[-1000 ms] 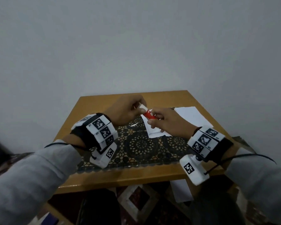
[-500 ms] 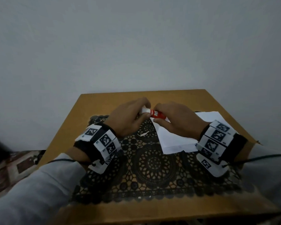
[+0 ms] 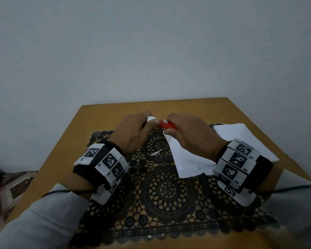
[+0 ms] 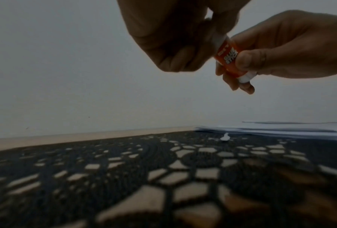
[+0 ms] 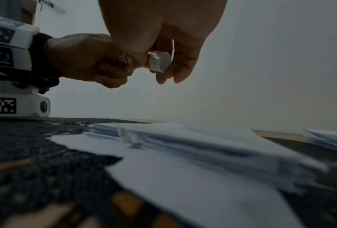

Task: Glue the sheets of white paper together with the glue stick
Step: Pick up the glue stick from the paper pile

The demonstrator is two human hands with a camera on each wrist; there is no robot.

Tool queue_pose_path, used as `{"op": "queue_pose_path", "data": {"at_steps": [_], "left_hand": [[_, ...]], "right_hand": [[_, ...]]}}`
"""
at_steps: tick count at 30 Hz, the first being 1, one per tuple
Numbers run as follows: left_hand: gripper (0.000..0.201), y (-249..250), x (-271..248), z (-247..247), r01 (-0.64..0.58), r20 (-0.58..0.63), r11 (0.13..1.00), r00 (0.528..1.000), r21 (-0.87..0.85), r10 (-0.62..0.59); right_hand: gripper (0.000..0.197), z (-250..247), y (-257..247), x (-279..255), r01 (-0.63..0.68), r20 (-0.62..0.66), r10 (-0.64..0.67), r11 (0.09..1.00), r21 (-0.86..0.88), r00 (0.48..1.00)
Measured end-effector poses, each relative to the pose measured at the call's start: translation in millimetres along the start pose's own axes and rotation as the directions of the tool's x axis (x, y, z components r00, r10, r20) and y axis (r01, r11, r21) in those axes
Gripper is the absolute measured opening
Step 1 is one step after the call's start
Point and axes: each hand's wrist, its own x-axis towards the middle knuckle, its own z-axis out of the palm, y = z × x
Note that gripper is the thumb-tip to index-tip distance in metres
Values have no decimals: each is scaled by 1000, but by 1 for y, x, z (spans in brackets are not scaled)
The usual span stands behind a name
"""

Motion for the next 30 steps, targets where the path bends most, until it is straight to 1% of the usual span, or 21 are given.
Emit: {"op": "queue_pose_path", "data": {"at_steps": [3,4,5,7,9,13,15,17,18,20,21,22,23,25,26,28,30], "left_hand": [[53,1,2,1,52,-8,999,999,-16,-53],[52,0,2,1,49,-16,998,999,-30,-49],[42,-1,1,1,33,-24,997,999,-64,-34],[16,-2,-1,-1,-26,-25,991,999,-135,23],[20,-3,-2,-2,-65,-16,988,998,-141,63],[23,-4,0,0,-68,9,995,998,-69,69],[20,-4,1,1,-89,16,996,996,-27,89],[12,-4,2,3,-84,-5,996,996,-7,84],[16,-4,3,4,-75,-10,997,997,15,76],[36,-3,4,6,-44,-8,998,999,49,44],[41,-3,4,6,-26,-11,999,1000,44,26],[42,-3,4,5,-19,-10,999,1000,34,19],[40,-3,3,5,-19,-5,1000,1000,20,19],[22,-2,3,4,-41,25,999,999,-32,42],[19,-1,2,4,-66,34,997,997,-37,67],[27,-2,2,4,-115,17,993,993,-5,115],[24,-2,2,3,-118,-46,993,992,9,118]], "right_hand": [[27,-1,-2,-1,-12,14,12,1000,19,1000],[27,-1,-2,-1,-20,28,19,999,33,999],[26,-1,-1,-1,-31,43,29,998,49,999],[24,-1,2,-1,-54,68,48,995,88,997],[23,0,6,-1,-56,82,48,993,100,996],[24,1,7,-2,-47,119,34,993,109,992],[25,1,6,-3,-33,110,21,994,107,994],[26,1,7,-2,-18,71,12,996,91,997],[27,1,6,-2,-17,56,13,998,67,998],[29,1,6,-1,-6,33,6,1000,20,999],[29,1,6,-1,2,23,-3,1000,15,1000],[29,0,6,-1,8,15,-8,1000,21,1000],[27,0,7,-2,10,12,-10,999,31,1000],[24,-1,7,-3,6,30,-7,999,43,1000],[24,-1,7,-3,5,47,-7,999,44,999],[26,0,7,-2,8,63,-11,999,42,998],[28,0,7,-2,0,42,-1,999,35,999]]}}
